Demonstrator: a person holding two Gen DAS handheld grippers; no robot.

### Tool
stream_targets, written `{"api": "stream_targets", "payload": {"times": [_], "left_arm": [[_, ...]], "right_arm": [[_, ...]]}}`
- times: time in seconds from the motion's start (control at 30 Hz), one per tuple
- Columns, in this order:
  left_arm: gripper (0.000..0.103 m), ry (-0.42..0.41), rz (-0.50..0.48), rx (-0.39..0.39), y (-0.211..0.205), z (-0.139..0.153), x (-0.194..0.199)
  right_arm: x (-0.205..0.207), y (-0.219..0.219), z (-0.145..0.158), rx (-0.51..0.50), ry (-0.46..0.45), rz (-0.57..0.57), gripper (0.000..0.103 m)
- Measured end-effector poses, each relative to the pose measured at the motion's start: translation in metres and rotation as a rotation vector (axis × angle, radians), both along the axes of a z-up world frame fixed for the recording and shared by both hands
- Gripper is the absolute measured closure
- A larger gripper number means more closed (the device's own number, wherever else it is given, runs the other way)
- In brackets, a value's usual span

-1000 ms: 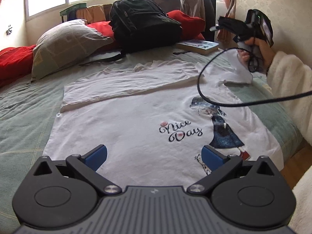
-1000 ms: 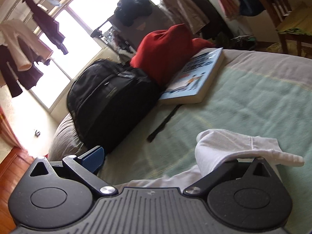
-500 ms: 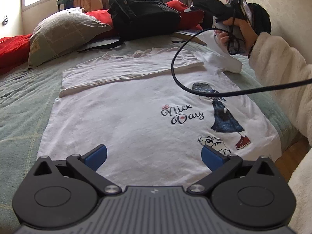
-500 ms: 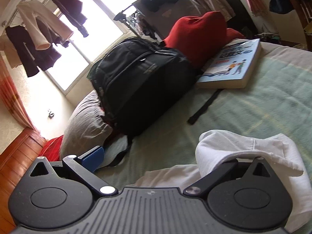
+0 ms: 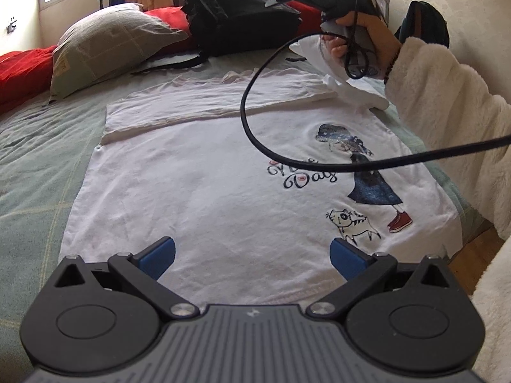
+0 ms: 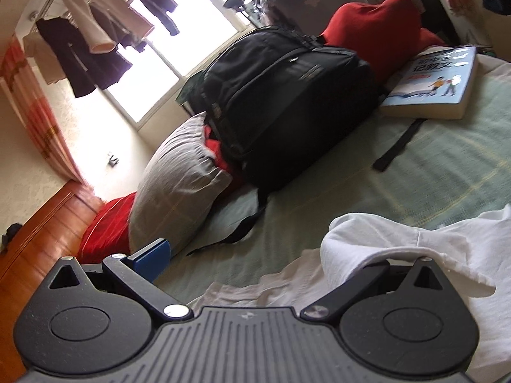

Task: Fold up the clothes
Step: 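Carry the held sleeve with the right gripper across the shirt body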

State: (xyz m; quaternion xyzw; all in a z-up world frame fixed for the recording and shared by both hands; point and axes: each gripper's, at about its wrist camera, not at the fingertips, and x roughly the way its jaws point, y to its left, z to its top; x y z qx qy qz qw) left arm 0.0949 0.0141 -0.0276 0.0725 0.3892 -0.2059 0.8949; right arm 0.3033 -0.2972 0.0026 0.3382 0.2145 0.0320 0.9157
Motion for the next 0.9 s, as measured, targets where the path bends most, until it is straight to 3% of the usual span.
{"api": "stream_targets", "payload": {"times": [0.73,0.9], "left_arm": [[0.001,0.03,0.043,0.02,0.003,-0.007,-0.004],[0.001,0.034,0.052,0.019,0.005,-0.007,-0.005]], "right_arm": [[0.029,0.076,0.017,-0.021,-0.03,0.177,0.0],[0.033,0.099,0.02,-0.07,-0.026,0.237,0.0]]}}
